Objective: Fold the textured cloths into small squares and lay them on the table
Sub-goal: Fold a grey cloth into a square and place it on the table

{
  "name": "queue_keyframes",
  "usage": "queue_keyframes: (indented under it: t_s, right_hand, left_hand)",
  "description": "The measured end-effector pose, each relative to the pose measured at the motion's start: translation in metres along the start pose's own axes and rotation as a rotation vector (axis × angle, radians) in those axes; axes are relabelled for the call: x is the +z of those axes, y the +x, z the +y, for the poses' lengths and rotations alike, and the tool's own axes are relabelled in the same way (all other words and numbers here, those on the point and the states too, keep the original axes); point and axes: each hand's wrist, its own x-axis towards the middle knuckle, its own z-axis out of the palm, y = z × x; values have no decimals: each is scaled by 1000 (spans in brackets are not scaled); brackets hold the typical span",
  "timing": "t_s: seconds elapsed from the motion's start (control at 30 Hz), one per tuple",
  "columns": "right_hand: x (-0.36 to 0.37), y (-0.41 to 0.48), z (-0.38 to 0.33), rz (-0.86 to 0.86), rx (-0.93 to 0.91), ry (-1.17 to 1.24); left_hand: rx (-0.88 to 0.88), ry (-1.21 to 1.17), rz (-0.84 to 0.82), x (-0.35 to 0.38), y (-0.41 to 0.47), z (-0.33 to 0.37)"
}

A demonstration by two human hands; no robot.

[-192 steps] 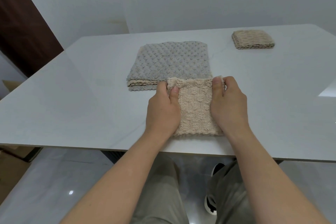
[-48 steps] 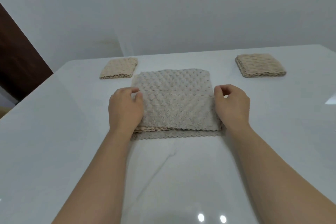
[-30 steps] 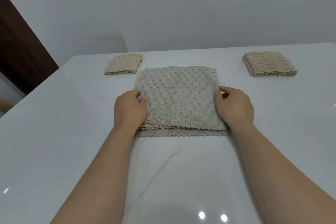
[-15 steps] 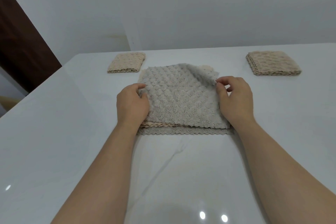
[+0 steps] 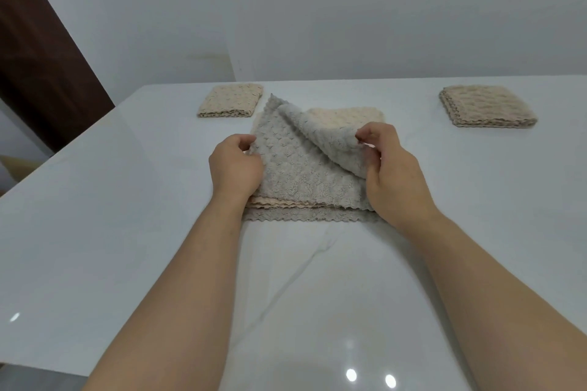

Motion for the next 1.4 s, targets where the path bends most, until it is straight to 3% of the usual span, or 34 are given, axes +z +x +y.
queue_keyframes:
  t_s: [0.27, 0.5, 0.67, 1.07, 1.2, 1.4]
  right_hand:
    - [-1, 1, 15, -29, -108, -173]
    - [-6, -3, 4, 192, -68, -140]
    - [-8, 0, 4, 238, -7, -92]
    - [-5, 2, 10, 71, 106, -109]
    - [-3, 1, 10, 17, 45, -187]
    - [-8, 3, 9, 162, -2, -217]
  left_hand:
    - [1, -131, -17, -5, -6, 10]
    - [12, -292, -62, -10, -14, 20]
    - [-54, -360, -36, -13, -16, 31]
    - [119, 274, -243, -8, -17, 20]
    - [144, 244, -264, -8, -20, 20]
    - [164, 28, -163, -12, -20, 25]
